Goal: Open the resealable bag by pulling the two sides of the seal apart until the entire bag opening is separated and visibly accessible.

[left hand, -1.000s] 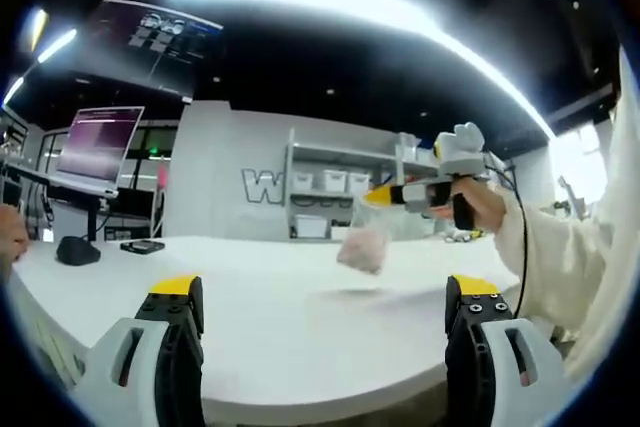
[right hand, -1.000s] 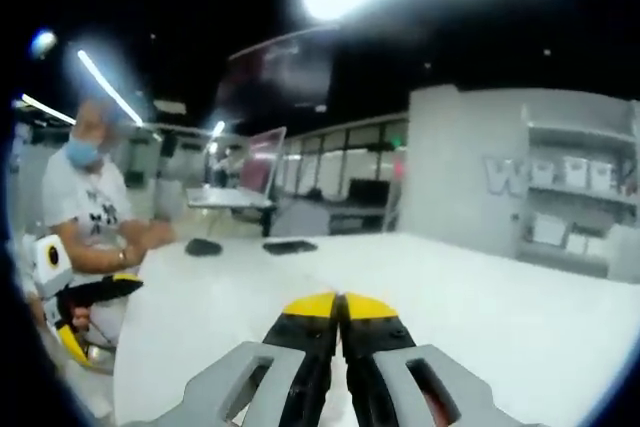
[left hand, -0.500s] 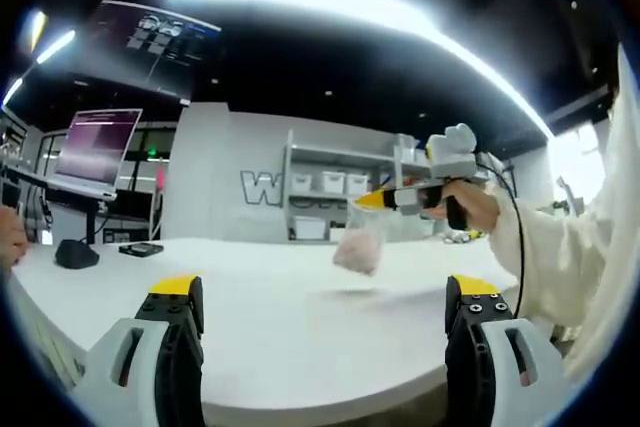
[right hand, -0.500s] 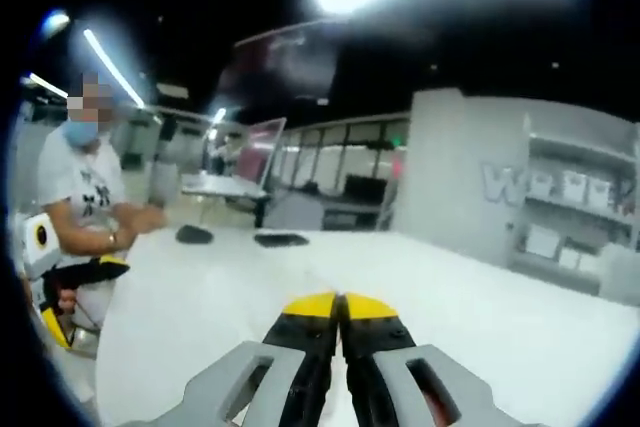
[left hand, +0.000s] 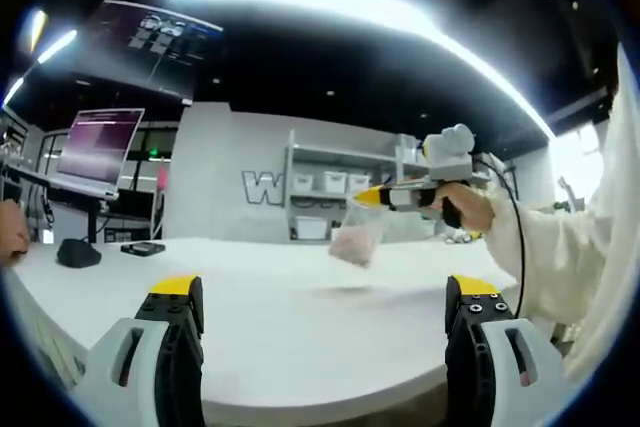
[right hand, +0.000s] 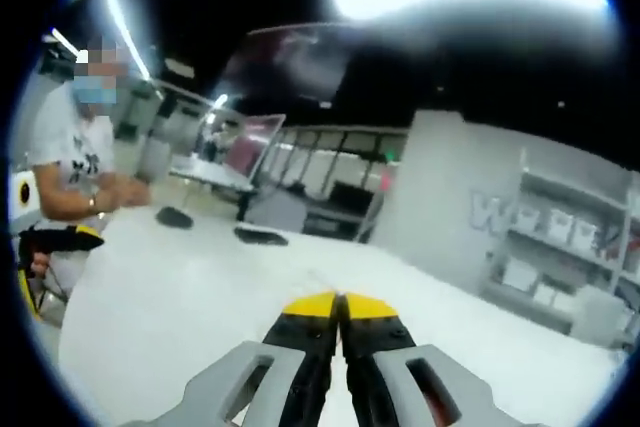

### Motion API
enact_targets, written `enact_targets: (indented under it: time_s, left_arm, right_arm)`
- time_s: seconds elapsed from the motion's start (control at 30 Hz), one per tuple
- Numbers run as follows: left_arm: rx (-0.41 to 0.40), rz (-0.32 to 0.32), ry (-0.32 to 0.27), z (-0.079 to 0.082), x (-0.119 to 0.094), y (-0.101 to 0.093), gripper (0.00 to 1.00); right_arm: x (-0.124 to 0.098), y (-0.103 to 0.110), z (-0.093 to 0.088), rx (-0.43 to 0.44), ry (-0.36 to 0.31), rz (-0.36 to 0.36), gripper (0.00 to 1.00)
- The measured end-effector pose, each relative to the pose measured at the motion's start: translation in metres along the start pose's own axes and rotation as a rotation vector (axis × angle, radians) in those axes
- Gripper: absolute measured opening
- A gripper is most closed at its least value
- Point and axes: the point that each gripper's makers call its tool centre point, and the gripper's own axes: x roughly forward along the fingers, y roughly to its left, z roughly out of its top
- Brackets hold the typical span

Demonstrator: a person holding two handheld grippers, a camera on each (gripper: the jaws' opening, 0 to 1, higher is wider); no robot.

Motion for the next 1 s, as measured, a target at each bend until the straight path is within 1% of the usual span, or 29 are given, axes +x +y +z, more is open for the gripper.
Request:
enact_targets:
  time_s: [0.23,0.47,0.73,1.0]
  left_arm:
    - [-0.001,0.002,0.002,-0.001,-0.001,0.002,0.99]
    - [-0.002,0.002,0.005,-0.002,-0.002,0.002,0.99]
    - [-0.005,0.005,0.008,-0.003,-0.002,0.002,0.99]
    - [-0.006,0.005,0.008,-0.004,-0.001,0.003,0.99]
  right_arm:
    - [0.006,-0.004,-0.004,-0.015,0.010,-0.007,0.00]
    - [0.013,-0.012,-0.012,-0.009,0.026,-0.020,0.00]
    - [0.022,-0.024,-0.016,-0.008,0.032,-0.035,0.00]
    - [0.026,-0.028,-0.016,0.003,0.030,-0.039,0.00]
